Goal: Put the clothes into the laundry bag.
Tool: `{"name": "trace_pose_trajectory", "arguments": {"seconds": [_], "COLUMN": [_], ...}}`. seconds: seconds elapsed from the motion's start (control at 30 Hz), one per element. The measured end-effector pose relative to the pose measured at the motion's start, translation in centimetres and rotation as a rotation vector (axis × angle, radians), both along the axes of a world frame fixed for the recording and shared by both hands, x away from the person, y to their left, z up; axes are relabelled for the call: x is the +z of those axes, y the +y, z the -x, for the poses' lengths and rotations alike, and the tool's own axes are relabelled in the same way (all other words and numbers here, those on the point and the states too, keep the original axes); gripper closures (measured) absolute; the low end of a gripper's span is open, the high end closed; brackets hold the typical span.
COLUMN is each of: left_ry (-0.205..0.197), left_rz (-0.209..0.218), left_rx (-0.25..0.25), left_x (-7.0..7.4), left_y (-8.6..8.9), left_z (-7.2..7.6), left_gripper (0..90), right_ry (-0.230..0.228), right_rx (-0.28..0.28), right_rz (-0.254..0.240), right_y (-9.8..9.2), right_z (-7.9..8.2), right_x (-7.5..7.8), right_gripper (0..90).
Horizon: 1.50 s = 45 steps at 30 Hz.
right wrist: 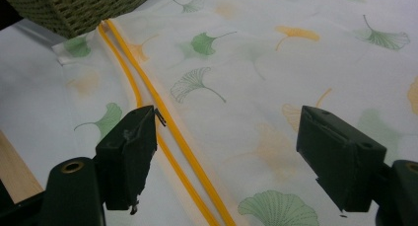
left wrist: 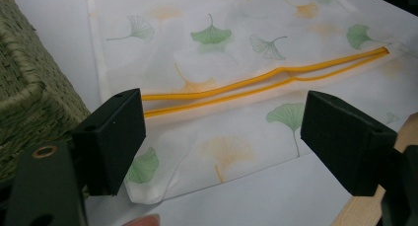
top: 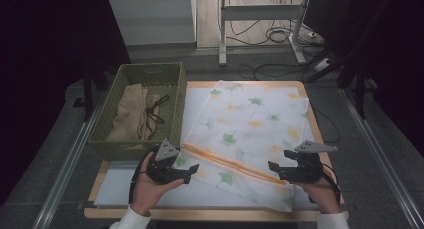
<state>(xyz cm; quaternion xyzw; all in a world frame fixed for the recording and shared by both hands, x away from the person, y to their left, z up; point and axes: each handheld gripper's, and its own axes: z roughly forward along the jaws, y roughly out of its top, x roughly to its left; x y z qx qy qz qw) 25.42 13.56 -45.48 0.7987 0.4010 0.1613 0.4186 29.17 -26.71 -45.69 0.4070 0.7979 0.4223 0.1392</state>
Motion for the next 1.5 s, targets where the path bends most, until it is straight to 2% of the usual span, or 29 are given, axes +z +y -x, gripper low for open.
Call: {"name": "trace_pose_trajectory", "arguments": {"seconds": [0.1, 0.13, 0.17, 0.23, 0.27, 0.3, 0.37, 0.47, 0.63, 0.93, 1.03, 1.27, 1.4, 1.5], "left_ry": [-0.004, 0.002, 0.023, 0.020, -0.004, -0.011, -0.005, 0.011, 0.012, 0.015, 0.017, 0.027, 0.031, 0.033], "left_rz": [0.015, 0.020, 0.049, 0.054, 0.008, -0.006, 0.025, 0.028, 0.033, 0.034, 0.043, 0.059, 0.052, 0.044], "left_rx": [0.000, -0.006, -0.026, -0.032, -0.023, -0.030, -0.043, -0.038, -0.033, -0.029, -0.025, -0.009, -0.011, -0.020], "left_x": [0.2, 0.2, 0.2, 0.4, 0.5, 0.6, 0.6, 0.3, 0.2, 0.0, 0.0, 0.0, -0.2, -0.3], "left_y": [0.3, 0.3, 0.4, 0.2, 0.0, -0.1, -0.1, 0.2, 0.2, 0.5, 0.6, 1.1, 1.0, 0.7], "left_z": [0.2, 0.2, 0.2, 0.5, 0.6, 0.7, 0.7, 0.4, 0.4, 0.4, 0.3, 0.0, 0.0, 0.0], "left_gripper": [17.7, 18.5, 18.8, 18.9, 19.2, 19.1, 19.1, 19.1, 19.4, 19.4, 19.4, 19.7, 19.7, 19.8], "right_ry": [0.006, 0.009, 0.008, 0.014, 0.016, 0.021, 0.027, 0.031, 0.039, 0.030, 0.030, 0.049, 0.064, 0.071], "right_rx": [0.008, 0.014, 0.021, 0.037, 0.045, 0.055, 0.078, 0.106, 0.137, 0.147, 0.168, 0.191, 0.196, 0.199], "right_rz": [0.017, 0.020, 0.024, 0.040, 0.045, 0.054, 0.072, 0.090, 0.121, 0.149, 0.154, 0.180, 0.185, 0.210], "right_y": [0.5, 0.8, 1.0, 1.8, 2.1, 2.5, 3.2, 4.3, 5.8, 7.4, 8.6, 9.8, 10.1, 10.7], "right_z": [-0.2, -0.3, -0.5, -0.8, -0.9, -1.1, -1.4, -1.9, -2.7, -3.4, -3.7, -4.3, -4.7, -5.1], "right_x": [0.5, 0.7, 0.8, 0.8, 0.7, 0.7, 0.6, 0.8, 0.8, 0.5, 0.1, -0.7, -0.8, -1.0], "right_gripper": [23.5, 23.7, 23.8, 23.8, 23.8, 23.9, 24.2, 24.7, 25.5, 27.1, 28.6, 31.1, 33.2, 34.0]}}
